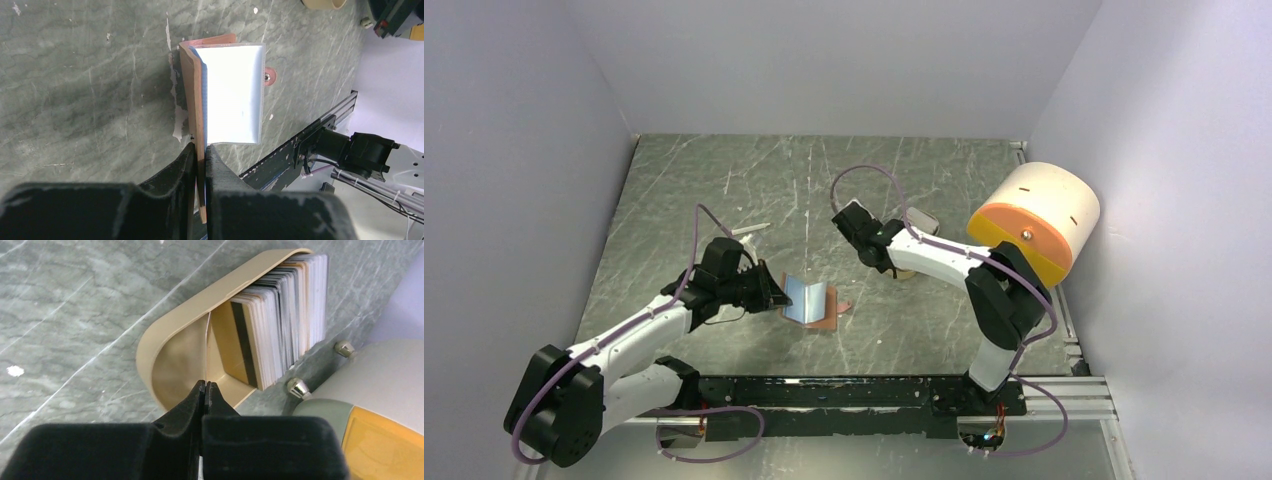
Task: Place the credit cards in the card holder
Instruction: Pick up the credit card from the storage box, then insert the credit card into the card holder.
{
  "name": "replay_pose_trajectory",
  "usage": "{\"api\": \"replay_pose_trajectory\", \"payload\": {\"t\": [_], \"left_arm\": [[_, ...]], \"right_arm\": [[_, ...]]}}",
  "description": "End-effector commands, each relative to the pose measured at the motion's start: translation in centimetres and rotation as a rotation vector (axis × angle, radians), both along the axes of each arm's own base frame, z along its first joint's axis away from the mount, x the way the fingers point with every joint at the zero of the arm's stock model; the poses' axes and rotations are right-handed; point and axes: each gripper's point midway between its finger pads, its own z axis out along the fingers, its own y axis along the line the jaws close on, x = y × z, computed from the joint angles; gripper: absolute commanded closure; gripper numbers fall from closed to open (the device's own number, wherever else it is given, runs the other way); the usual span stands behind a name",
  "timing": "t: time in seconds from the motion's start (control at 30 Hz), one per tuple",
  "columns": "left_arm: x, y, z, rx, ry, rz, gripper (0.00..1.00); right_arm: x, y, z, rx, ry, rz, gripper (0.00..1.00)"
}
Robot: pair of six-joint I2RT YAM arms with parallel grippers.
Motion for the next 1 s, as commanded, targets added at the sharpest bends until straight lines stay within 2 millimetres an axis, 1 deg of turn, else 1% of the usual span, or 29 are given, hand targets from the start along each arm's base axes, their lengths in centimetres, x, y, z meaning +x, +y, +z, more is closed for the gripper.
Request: {"api": "replay_pose_trajectory", "payload": {"t": [0.0,0.07,0.13,0.33,0.5,0.6,0.7,0.8,0.83,0.93,0.97], "left_arm": [[0.3,-0.4,0.3,-0.045,-0.009,0.011,0.87],[0.4,-0.8,0.6,-0.072,-0.012,0.012,0.87],[0.6,-1.2,0.7,-0.097,-0.013,0.012,0.87],[1.6,-2.9,1.3,-0.19,-0.003,0.007,0.87],[2.0,-3.7,0.5,-0.177,0.01,0.02,0.87],[2.0,-4.1,-0.1,-0.173,0.017,0.031,0.86],[1.9,-4.6,-0.8,-0.168,0.029,0.037,0.85],[1.5,-5.1,-1.6,-0.168,0.049,0.033,0.83],[1.4,-5.3,-1.7,-0.17,0.054,0.032,0.83],[1.2,-5.5,-2.1,-0.174,0.069,0.036,0.81],[1.2,-5.5,-2.2,-0.173,0.072,0.037,0.79]], "right_arm": [[-1.5,0.9,1.3,0.07,0.02,-0.015,1.0],[-2.1,0.9,2.1,0.09,0.018,-0.027,1.0],[-2.5,1.0,3.3,0.122,0.002,-0.04,1.0],[-3.2,1.5,6.4,0.234,-0.055,-0.1,1.0],[-3.6,2.7,8.8,0.405,-0.093,-0.135,1.0],[-4.3,4.9,10.2,0.596,-0.081,-0.132,1.0],[-5.7,7.9,11.3,0.854,-0.041,-0.108,1.0],[-7.0,10.2,12.7,1.086,-0.008,-0.101,1.0],[-7.6,10.5,12.2,1.138,0.017,-0.115,1.0],[-8.7,12.1,12.3,1.314,0.072,-0.133,1.0],[-9.1,12.5,12.0,1.357,0.099,-0.145,1.0]]}}
